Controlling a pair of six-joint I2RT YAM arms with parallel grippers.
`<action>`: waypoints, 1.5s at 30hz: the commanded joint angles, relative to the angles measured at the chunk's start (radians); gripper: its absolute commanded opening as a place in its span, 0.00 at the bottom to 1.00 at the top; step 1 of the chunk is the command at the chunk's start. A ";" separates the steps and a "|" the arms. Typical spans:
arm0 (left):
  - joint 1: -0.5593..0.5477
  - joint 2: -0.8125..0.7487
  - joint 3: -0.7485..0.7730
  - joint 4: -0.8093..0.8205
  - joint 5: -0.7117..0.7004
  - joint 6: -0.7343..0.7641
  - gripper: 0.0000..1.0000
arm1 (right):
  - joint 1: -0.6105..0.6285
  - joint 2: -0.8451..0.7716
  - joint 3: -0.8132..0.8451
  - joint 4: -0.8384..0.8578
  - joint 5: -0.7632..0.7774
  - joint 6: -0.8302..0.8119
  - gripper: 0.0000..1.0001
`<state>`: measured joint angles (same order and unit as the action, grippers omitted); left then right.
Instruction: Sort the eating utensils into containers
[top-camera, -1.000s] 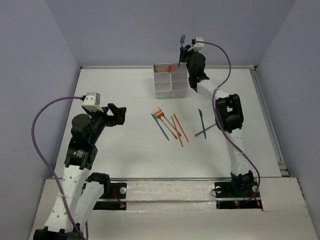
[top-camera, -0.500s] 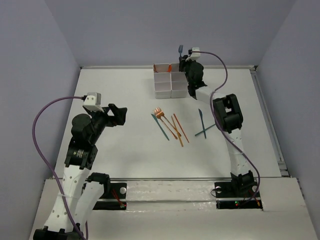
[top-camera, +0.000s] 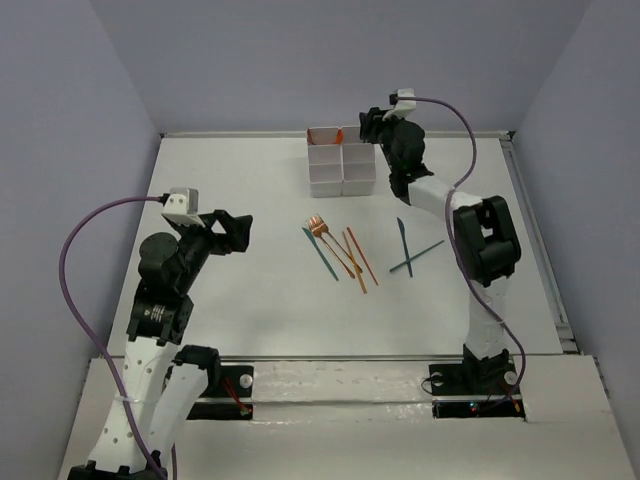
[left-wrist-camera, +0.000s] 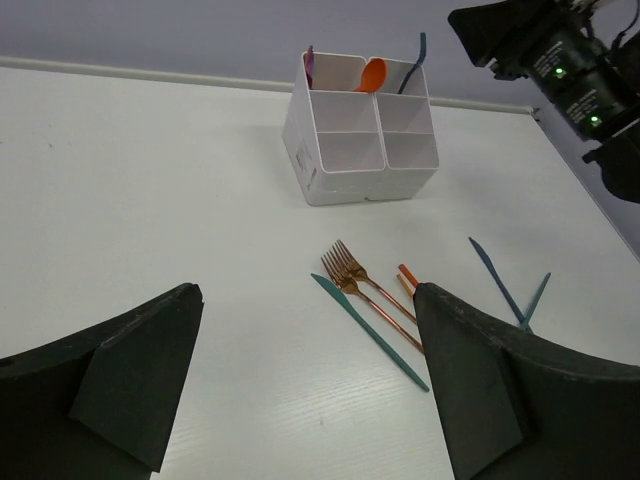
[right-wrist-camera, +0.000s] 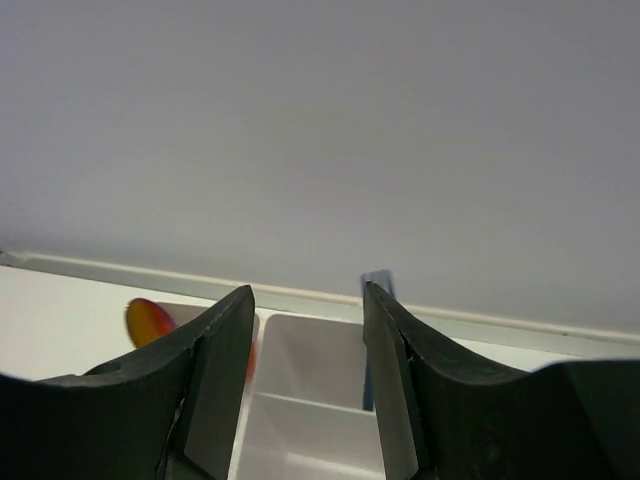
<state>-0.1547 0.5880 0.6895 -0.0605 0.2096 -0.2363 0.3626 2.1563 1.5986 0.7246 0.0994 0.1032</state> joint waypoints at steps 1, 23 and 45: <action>0.009 -0.014 0.030 0.044 0.014 0.009 0.99 | 0.047 -0.202 -0.143 -0.045 -0.020 0.046 0.53; 0.027 -0.022 0.021 0.050 0.053 -0.004 0.99 | 0.246 -0.264 -0.249 -0.927 -0.170 0.032 0.37; 0.027 -0.024 0.022 0.047 0.066 -0.005 0.99 | 0.306 -0.082 -0.072 -1.061 -0.104 -0.042 0.38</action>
<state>-0.1352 0.5774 0.6895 -0.0570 0.2588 -0.2386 0.6537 2.0418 1.4677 -0.3061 -0.0338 0.0925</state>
